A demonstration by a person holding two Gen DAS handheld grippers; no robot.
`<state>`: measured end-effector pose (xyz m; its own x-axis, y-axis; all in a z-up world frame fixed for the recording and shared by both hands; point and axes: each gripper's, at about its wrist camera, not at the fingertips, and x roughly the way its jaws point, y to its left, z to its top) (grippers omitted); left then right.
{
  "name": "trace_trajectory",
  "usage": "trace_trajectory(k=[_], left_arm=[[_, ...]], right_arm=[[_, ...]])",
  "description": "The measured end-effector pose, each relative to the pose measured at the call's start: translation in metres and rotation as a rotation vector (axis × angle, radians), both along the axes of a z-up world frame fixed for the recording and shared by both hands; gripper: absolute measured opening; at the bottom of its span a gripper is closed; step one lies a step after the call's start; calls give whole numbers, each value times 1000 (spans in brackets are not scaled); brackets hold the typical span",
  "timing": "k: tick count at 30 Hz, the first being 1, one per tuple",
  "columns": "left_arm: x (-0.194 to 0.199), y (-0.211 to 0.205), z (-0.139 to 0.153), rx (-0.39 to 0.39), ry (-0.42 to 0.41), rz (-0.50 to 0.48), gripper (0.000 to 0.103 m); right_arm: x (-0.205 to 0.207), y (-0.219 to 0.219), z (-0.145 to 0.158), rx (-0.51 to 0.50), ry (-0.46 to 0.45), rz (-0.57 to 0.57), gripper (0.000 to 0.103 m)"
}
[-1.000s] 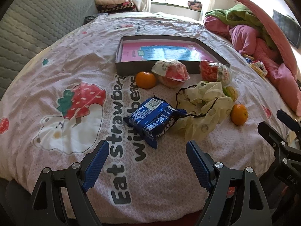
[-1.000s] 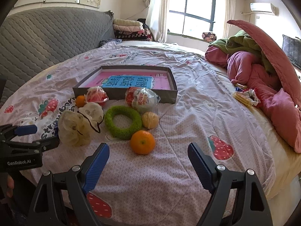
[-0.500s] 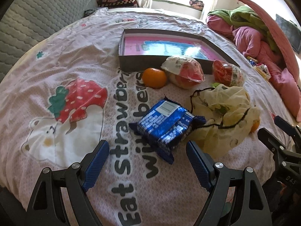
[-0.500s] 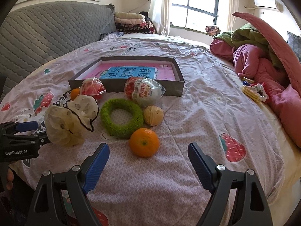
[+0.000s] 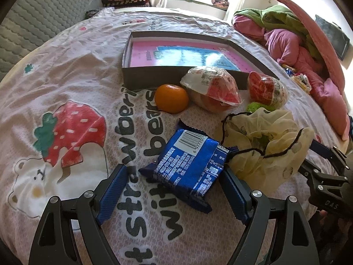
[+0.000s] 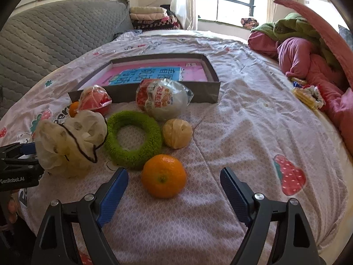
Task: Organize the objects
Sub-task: 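Move the left gripper down onto the blue snack packet, then close the left gripper on the blue snack packet while the right gripper grasps an orange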
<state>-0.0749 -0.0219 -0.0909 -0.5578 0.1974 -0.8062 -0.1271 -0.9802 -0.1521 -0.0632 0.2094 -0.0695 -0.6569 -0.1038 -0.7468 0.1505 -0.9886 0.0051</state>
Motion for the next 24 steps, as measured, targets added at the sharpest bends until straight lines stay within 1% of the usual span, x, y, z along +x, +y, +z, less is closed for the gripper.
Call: trace_trajectory(k=[3, 5, 7, 9, 11, 13, 15, 19, 20, 21, 22, 24], left_arm=[[-2, 1, -2, 1, -2, -6, 85], [-3, 1, -3, -5, 0, -14, 85], [-4, 2, -4, -7, 2, -16, 85], [-4, 2, -4, -7, 3, -18, 85], [-5, 3, -4, -10, 5, -25, 84], [-4, 3, -5, -8, 6, -31, 84], [-5, 2, -5, -1, 5, -37, 84], [-5, 0, -7, 0, 2, -62, 82], [-5, 0, -7, -5, 4, -66, 79], [-5, -1, -6, -9, 5, -66, 73], [-4, -3, -5, -11, 4, -64, 72], [-4, -7, -5, 12, -2, -63, 71]], right_arm=[[-6, -1, -8, 2, -31, 15, 85], [-6, -3, -10, 24, -31, 17, 77], [-6, -5, -11, 40, -25, 25, 64], [-6, -7, -10, 51, -20, 36, 56], [-6, -10, -10, 66, -16, 49, 52], [-6, -13, -9, 72, -10, 67, 43], [-6, -16, -9, 74, -12, 77, 41], [-6, -14, -8, 70, -18, 78, 41], [-6, -15, -8, 72, -18, 79, 41], [-6, -15, -8, 75, -17, 80, 41], [-7, -15, -8, 75, -18, 80, 41], [-7, -14, -8, 74, -20, 79, 41]])
